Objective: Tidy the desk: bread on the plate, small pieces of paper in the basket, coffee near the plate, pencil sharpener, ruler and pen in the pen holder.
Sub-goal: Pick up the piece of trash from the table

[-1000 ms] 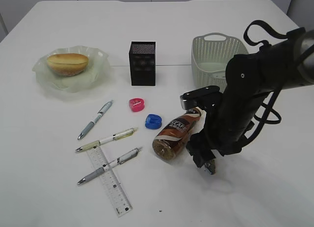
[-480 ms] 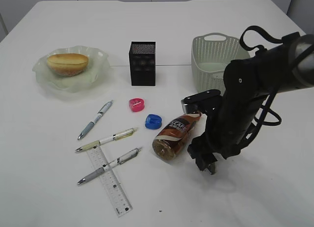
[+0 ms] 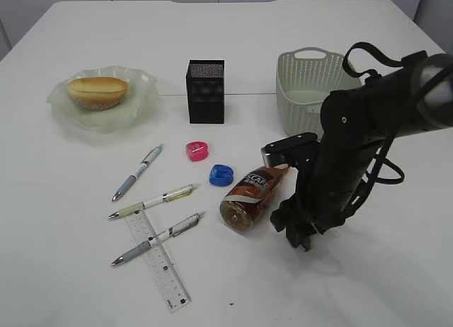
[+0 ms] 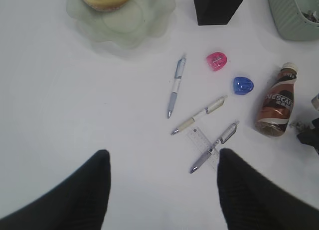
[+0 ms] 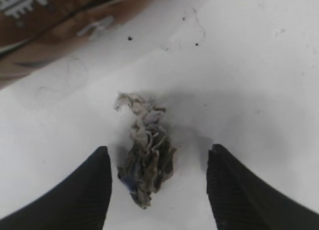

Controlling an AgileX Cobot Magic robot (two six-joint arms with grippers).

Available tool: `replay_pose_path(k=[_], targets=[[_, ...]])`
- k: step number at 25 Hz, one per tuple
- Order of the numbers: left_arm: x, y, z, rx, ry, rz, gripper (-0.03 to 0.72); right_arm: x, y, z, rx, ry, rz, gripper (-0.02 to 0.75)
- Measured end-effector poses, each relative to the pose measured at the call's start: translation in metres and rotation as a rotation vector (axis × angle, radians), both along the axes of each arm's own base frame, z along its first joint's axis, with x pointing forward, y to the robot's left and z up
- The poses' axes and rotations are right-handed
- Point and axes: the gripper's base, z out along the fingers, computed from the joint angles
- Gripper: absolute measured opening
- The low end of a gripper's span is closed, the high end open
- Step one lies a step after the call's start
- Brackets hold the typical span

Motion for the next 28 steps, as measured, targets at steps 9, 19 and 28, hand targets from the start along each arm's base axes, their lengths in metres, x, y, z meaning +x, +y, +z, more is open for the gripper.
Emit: replay_pose_path(k=[9, 19, 28], targets=[[0.0, 0.0, 0.0, 0.0, 0.0, 0.0, 0.486, 0.0, 0.0, 0.0, 0.001, -0.002, -0.002, 0.041], [0.0, 0.0, 0.0, 0.0, 0.0, 0.0, 0.479, 0.003, 0.002, 0.016, -0.012, 0.059, -0.029, -0.004], [0.0, 0.0, 0.0, 0.0, 0.0, 0.0, 0.476, -0.01, -0.002, 0.063, -0.013, 0.092, -0.056, -0.005]])
